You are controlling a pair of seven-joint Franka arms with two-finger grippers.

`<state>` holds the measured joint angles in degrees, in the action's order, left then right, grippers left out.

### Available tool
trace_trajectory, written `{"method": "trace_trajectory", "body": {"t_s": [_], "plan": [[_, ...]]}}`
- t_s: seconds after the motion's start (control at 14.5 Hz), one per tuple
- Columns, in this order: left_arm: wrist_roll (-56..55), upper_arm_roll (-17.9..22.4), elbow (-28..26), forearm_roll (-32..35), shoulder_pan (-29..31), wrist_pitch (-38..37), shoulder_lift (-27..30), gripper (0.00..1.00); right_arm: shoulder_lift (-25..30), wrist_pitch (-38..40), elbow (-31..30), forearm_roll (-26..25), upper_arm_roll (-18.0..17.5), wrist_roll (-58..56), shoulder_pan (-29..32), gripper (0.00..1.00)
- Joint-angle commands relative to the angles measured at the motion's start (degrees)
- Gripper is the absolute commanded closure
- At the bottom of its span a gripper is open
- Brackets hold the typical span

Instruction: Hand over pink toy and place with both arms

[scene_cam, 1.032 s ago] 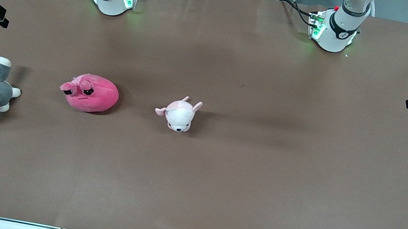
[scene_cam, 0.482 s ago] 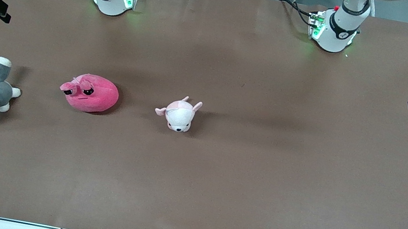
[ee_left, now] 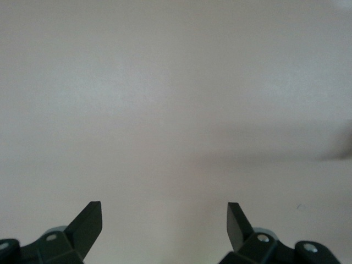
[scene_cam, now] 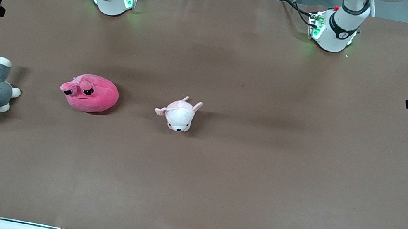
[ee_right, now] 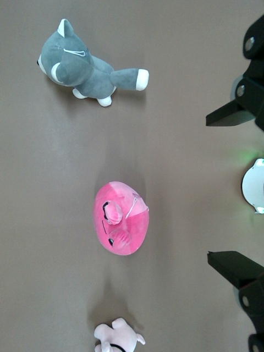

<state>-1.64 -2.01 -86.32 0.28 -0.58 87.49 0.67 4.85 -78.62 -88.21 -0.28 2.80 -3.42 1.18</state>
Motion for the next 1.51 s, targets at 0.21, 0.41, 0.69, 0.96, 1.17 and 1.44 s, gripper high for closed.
{"method": "trace_trajectory", "body": {"t_s": [0.21,0.41,0.69,0.96,1.17,1.44], "plan": [[1.2,0.7,1.0,-0.9,0.0,-0.4,-0.1,0.0,0.9,-0.1,-0.4,2.2,-0.6,-0.5,1.6,0.0],[1.2,0.7,1.0,-0.9,0.1,-0.4,-0.1,0.0,0.9,-1.2,-0.4,2.0,-0.7,-0.5,1.5,0.0],[1.2,0.7,1.0,-0.9,0.1,-0.5,-0.1,0.0,1.8,-2.0,-0.6,2.0,-0.7,-0.6,1.5,0.0],[1.2,0.7,1.0,-0.9,0.1,-0.5,-0.1,0.0,1.9,-1.8,-0.9,1.9,-0.7,-0.6,1.5,0.0],[1.2,0.7,1.0,-0.9,0.1,-0.5,-0.1,0.0,2.0,-1.7,-1.0,1.8,-0.7,-0.7,1.5,0.0],[0.9,0.7,1.0,-0.9,0.1,-0.5,-0.1,0.0,2.0,-1.5,-1.1,1.8,-0.8,-0.8,1.5,0.0]]}}
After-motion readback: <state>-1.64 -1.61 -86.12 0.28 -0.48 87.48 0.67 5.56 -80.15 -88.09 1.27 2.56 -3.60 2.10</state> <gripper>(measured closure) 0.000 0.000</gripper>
